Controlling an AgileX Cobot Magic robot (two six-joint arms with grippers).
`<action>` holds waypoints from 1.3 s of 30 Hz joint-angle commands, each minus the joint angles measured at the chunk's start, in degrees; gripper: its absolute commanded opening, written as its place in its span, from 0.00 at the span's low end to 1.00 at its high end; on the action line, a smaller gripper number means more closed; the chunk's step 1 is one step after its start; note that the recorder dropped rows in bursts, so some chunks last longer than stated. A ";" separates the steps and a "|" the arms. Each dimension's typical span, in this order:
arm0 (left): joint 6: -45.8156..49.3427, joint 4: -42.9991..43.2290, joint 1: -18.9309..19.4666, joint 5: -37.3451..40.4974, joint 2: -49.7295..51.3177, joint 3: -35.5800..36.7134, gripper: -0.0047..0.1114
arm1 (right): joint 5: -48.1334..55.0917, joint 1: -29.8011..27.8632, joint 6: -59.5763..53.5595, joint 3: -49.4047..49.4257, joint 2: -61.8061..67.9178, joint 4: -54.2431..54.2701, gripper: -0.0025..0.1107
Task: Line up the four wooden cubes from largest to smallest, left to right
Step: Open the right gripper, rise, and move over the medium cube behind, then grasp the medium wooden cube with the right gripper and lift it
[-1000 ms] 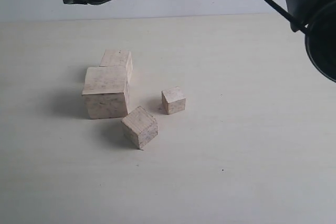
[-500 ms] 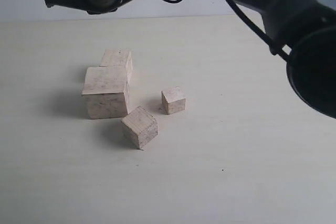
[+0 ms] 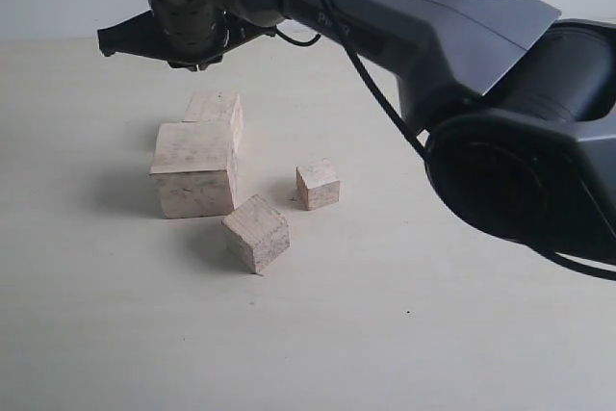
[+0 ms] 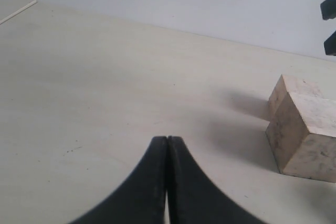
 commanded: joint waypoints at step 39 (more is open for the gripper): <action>0.02 0.21 0.04 -0.40 -0.30 0.14 0.04 | -7.81 -5.51 3.97 -0.73 5.92 9.89 0.70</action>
